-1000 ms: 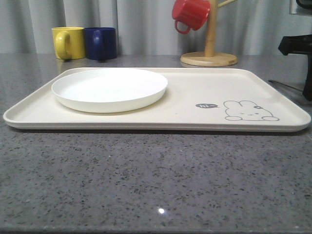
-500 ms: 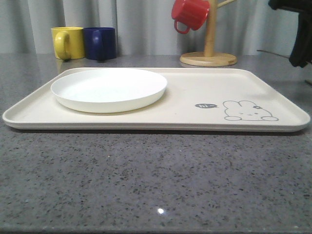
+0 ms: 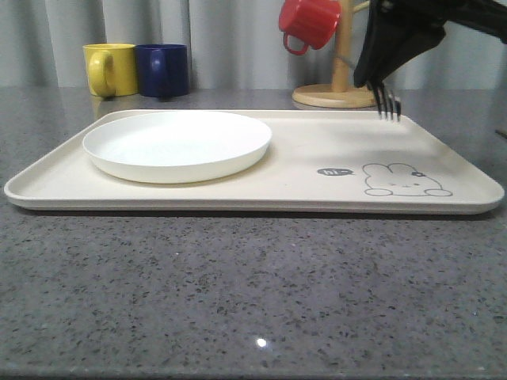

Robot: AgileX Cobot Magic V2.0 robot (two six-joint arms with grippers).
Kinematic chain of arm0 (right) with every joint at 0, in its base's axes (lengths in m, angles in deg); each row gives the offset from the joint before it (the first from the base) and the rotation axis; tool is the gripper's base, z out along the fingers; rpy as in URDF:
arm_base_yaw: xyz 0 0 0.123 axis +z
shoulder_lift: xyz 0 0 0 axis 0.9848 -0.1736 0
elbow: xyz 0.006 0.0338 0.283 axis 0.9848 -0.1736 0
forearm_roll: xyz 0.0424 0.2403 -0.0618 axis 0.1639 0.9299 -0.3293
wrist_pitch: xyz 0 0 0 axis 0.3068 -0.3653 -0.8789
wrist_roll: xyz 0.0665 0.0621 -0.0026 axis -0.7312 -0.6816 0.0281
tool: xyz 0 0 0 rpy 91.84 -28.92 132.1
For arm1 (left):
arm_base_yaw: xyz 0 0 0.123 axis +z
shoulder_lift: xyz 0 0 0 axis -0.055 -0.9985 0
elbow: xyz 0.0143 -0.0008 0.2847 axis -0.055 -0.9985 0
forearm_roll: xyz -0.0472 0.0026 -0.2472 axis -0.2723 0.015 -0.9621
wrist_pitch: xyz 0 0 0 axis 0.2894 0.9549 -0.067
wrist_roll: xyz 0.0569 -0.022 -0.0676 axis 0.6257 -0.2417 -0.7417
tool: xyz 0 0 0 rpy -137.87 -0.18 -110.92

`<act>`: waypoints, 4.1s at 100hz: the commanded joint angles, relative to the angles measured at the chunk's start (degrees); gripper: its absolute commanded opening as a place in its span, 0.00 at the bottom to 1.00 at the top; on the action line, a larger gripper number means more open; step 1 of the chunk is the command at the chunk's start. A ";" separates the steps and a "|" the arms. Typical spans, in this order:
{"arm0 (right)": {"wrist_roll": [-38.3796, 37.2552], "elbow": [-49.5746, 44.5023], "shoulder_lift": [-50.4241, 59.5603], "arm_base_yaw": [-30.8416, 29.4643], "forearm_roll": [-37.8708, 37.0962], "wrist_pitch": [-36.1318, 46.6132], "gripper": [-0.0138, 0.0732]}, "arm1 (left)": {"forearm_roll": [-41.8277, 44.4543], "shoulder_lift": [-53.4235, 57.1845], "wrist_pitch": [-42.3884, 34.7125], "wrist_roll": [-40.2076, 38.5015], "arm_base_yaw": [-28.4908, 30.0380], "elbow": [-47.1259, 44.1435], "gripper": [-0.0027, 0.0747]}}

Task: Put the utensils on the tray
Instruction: 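Lower the fork onto the tray beside the plate and open, then raise the right gripper and move it back to the utensils, then grasp the silver chopsticks with the right gripper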

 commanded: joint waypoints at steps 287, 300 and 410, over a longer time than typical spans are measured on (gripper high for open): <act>18.96 -2.86 3.56 -28.07 -5.07 -2.47 0.54 | -0.41 -0.45 -4.29 0.03 -0.22 1.46 0.01; 19.78 -2.86 1.66 -28.07 -4.68 -2.53 0.54 | -0.41 -0.45 -4.29 0.03 -0.22 1.46 0.01; 20.24 0.05 2.15 -26.29 -2.48 -7.06 0.11 | -0.41 -0.45 -4.29 0.03 -0.22 1.46 0.01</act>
